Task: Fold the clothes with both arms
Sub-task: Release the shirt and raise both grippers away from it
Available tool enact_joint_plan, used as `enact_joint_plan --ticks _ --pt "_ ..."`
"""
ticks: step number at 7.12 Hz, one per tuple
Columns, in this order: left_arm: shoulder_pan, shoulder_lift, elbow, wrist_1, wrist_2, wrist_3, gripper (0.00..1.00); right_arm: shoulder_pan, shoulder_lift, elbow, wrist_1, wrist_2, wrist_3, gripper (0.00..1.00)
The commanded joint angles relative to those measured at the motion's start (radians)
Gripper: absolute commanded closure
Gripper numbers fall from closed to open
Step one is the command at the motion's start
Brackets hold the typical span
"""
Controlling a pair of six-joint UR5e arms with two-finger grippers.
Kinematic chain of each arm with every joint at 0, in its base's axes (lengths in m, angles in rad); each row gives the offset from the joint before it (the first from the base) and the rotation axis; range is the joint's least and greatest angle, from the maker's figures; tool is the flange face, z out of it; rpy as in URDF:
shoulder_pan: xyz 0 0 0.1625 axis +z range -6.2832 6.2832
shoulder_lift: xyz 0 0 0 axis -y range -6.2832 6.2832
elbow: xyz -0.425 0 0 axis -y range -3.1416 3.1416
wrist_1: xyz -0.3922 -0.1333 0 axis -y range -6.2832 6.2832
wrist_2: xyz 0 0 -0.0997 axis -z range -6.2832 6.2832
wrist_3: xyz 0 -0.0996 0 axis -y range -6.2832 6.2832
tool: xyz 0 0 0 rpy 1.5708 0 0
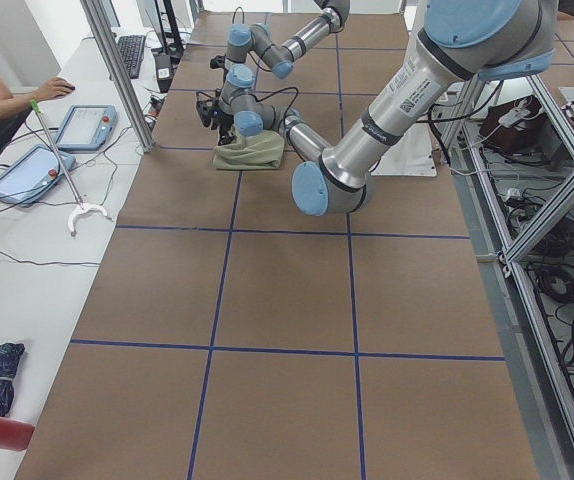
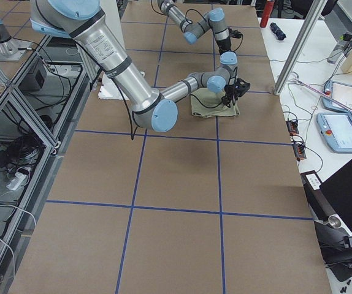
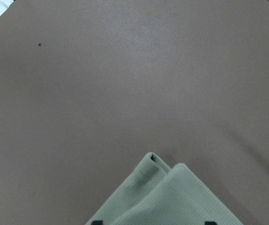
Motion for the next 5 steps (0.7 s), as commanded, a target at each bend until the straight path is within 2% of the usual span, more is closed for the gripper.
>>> enact_joint_plan --ticks 1,3,4,5 --pt "-0.075 0.010 0.014 -0.011 -0.013 0.057 0.00 0.039 0.034 -0.021 0.002 0.077 -0.079 0.00" --pt "-0.173 0.111 -0.011 -0.017 -0.210 0.210 0.00 0.042 0.058 -0.018 -0.017 0.140 -0.212 0.00" --pt "-0.230 0.189 -0.060 -0.014 -0.270 0.342 0.00 0.061 0.055 0.003 -0.091 0.148 -0.357 0.00" --pt "-0.277 0.270 -0.099 -0.013 -0.315 0.484 0.00 0.112 0.035 0.064 -0.218 0.166 -0.559 0.00"
